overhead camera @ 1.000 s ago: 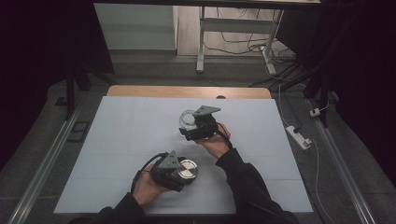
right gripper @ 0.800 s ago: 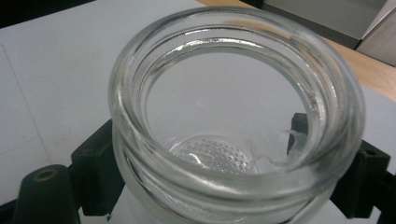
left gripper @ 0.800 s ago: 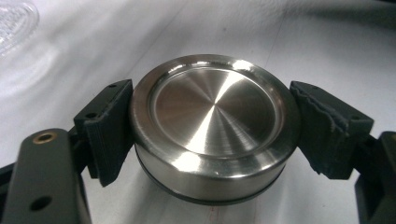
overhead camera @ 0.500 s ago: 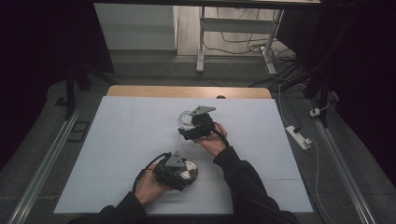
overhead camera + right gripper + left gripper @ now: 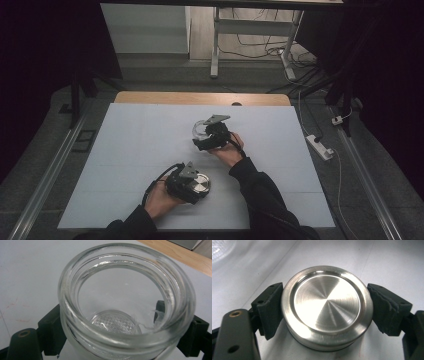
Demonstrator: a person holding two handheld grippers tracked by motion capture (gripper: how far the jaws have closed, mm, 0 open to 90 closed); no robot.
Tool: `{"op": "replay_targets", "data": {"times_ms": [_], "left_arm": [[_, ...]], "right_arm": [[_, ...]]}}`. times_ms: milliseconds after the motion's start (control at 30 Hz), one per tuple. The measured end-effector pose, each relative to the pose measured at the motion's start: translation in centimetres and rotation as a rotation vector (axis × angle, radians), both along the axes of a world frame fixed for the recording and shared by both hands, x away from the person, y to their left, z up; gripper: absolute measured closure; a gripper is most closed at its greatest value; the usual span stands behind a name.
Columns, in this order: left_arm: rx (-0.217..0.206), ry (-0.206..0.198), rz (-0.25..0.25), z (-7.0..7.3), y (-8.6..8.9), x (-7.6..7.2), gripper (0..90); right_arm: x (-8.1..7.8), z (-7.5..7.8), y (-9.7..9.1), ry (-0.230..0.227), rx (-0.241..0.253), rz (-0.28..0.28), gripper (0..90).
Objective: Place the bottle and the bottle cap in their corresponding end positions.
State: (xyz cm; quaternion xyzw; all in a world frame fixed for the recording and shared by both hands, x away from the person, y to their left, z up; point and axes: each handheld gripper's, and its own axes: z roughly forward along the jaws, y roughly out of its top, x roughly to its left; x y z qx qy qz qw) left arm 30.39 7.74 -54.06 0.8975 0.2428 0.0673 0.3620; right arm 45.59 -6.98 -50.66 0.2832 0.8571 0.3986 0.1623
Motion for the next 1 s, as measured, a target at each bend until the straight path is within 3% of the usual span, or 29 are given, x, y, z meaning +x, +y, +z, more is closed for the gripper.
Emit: {"op": "replay_targets", "data": {"times_ms": [333, 700, 1000], "left_arm": [[0.003, 0.021, 0.021, 0.0, 0.1, 0.2, 16.3], [-0.062, 0.043, 0.038, 0.4, 0.8, 0.2, 8.6], [-0.07, 0.036, 0.058, 0.7, 1.0, 0.0, 2.3]], "right_arm": [[0.0, 0.0, 0.0, 0.033, 0.021, -0.001, 9.4], [-0.2, 0.2, 0.0, 0.05, 0.026, 0.01, 2.0], [-0.4, 0.9, -0.2, 0.046, 0.019, 0.022, 0.0]]}}
